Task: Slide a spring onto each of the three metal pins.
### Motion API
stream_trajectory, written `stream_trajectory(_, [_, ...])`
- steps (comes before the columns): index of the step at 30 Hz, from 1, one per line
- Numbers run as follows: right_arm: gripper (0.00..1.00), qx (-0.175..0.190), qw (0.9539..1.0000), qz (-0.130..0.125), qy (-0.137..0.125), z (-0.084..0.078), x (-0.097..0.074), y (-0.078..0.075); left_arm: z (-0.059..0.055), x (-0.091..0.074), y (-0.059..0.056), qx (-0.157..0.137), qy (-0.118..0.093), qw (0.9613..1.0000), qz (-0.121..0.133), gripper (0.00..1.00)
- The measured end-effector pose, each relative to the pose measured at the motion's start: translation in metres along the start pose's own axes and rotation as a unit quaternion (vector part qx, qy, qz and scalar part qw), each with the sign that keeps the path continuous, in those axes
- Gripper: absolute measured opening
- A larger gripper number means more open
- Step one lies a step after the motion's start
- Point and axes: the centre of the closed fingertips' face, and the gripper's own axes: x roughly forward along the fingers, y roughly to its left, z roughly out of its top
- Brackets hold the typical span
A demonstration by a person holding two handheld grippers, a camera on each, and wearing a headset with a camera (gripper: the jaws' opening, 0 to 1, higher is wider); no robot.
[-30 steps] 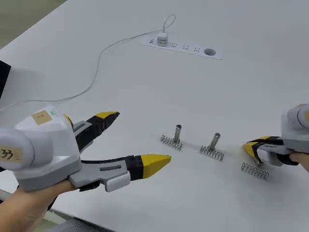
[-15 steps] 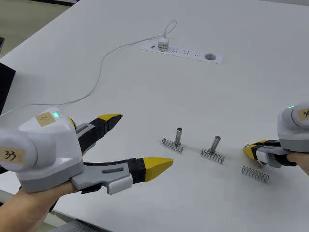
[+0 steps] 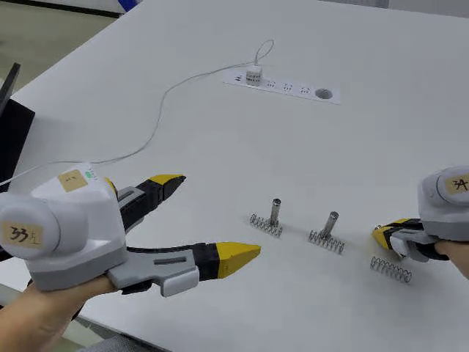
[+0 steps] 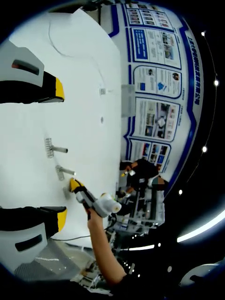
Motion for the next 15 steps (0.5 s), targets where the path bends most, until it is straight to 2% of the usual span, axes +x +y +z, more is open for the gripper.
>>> stream_trajectory(3, [0.08,-0.001,1.0000,0.002,-0.001,-0.0016,-0.0011,0.0014,0.0030,-0.0020,0.0011,-0.005,-0.007,1.0000,0.005,0.94])
stream_trajectory(6, [0.08,0.001,1.0000,0.000,-0.006,-0.0015,-0.0029,0.0010,0.0021,-0.0027,0.0009,-0.004,-0.004,1.0000,0.008,0.93])
stream_trajectory(15, [0.07,-0.013,0.9997,0.000,-0.022,0.0016,-0.0075,-0.0016,0.0045,-0.0034,-0.0070,0.002,-0.004,1.0000,0.005,0.93])
